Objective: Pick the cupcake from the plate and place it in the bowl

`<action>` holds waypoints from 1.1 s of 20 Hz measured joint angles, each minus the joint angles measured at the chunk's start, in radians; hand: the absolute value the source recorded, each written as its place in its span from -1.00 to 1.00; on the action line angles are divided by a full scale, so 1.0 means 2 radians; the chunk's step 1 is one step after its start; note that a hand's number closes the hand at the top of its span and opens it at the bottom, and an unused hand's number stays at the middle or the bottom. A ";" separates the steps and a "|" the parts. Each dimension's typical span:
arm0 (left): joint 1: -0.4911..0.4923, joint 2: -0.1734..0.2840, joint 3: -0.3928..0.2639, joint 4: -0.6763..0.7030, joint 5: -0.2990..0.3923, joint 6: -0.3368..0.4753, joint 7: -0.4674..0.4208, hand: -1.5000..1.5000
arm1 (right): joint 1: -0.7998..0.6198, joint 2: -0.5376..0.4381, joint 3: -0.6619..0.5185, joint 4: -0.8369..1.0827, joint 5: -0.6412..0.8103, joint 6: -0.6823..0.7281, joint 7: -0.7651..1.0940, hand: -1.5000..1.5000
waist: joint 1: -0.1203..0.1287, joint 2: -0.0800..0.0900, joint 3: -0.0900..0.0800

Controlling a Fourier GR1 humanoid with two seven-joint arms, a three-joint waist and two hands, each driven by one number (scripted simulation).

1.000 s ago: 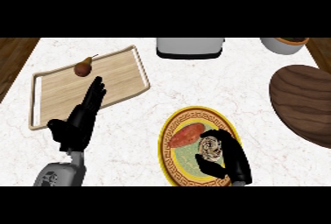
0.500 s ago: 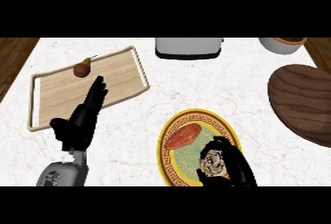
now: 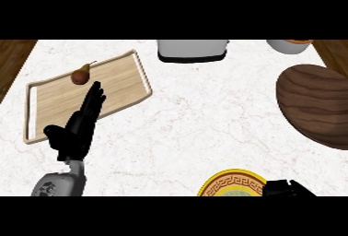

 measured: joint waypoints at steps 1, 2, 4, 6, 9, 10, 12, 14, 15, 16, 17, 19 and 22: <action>0.003 0.001 0.001 0.000 -0.001 0.001 -0.002 0.00 | 0.013 -0.020 -0.018 -0.013 -0.018 0.010 -0.030 1.00 | -0.002 0.000 0.000; 0.002 0.002 0.004 -0.002 0.003 0.000 0.002 0.00 | 0.025 -0.036 -0.037 -0.021 -0.031 0.016 -0.062 1.00 | -0.003 0.000 0.000; 0.004 0.003 0.008 0.001 0.004 -0.001 -0.001 0.00 | 0.050 -0.065 -0.080 -0.043 -0.062 0.026 -0.113 1.00 | -0.006 0.000 0.000; 0.008 0.003 0.007 0.002 0.004 -0.003 -0.005 0.00 | 0.078 -0.091 -0.127 -0.070 -0.094 0.032 -0.144 1.00 | -0.007 0.000 -0.001; 0.011 0.003 0.006 0.001 0.004 -0.005 -0.011 0.00 | 0.121 -0.122 -0.205 -0.104 -0.143 0.032 -0.159 1.00 | -0.006 0.000 -0.001; 0.009 0.004 0.007 0.000 0.004 -0.006 -0.008 0.00 | 0.133 -0.130 -0.231 -0.116 -0.160 0.035 -0.157 1.00 | -0.004 0.001 -0.001; 0.010 0.003 0.004 -0.007 0.004 -0.007 -0.002 0.00 | 0.157 -0.137 -0.279 -0.141 -0.188 0.039 -0.148 1.00 | -0.001 0.001 -0.001; 0.006 0.005 0.006 -0.007 0.004 -0.009 0.000 0.00 | 0.170 -0.145 -0.327 -0.157 -0.218 0.049 -0.129 1.00 | 0.003 0.002 -0.001; 0.004 0.000 0.003 0.002 0.001 -0.007 -0.007 0.00 | 0.172 -0.148 -0.347 -0.168 -0.234 0.055 -0.114 1.00 | 0.004 0.002 -0.001; 0.006 -0.002 0.001 0.001 -0.001 -0.006 -0.010 0.00 | 0.179 -0.150 -0.370 -0.180 -0.249 0.063 -0.101 1.00 | 0.005 0.003 -0.001; 0.001 -0.002 0.001 0.001 -0.001 -0.006 -0.005 0.00 | 0.181 -0.153 -0.391 -0.188 -0.267 0.072 -0.086 1.00 | 0.006 0.003 -0.001; -0.005 -0.007 -0.003 0.003 -0.007 -0.002 -0.001 0.00 | 0.175 -0.152 -0.421 -0.195 -0.295 0.086 -0.054 1.00 | 0.009 0.003 -0.001; 0.012 -0.012 -0.014 -0.010 -0.011 -0.004 -0.005 0.00 | 0.148 -0.162 -0.450 -0.204 -0.341 0.089 0.013 1.00 | 0.015 0.004 -0.001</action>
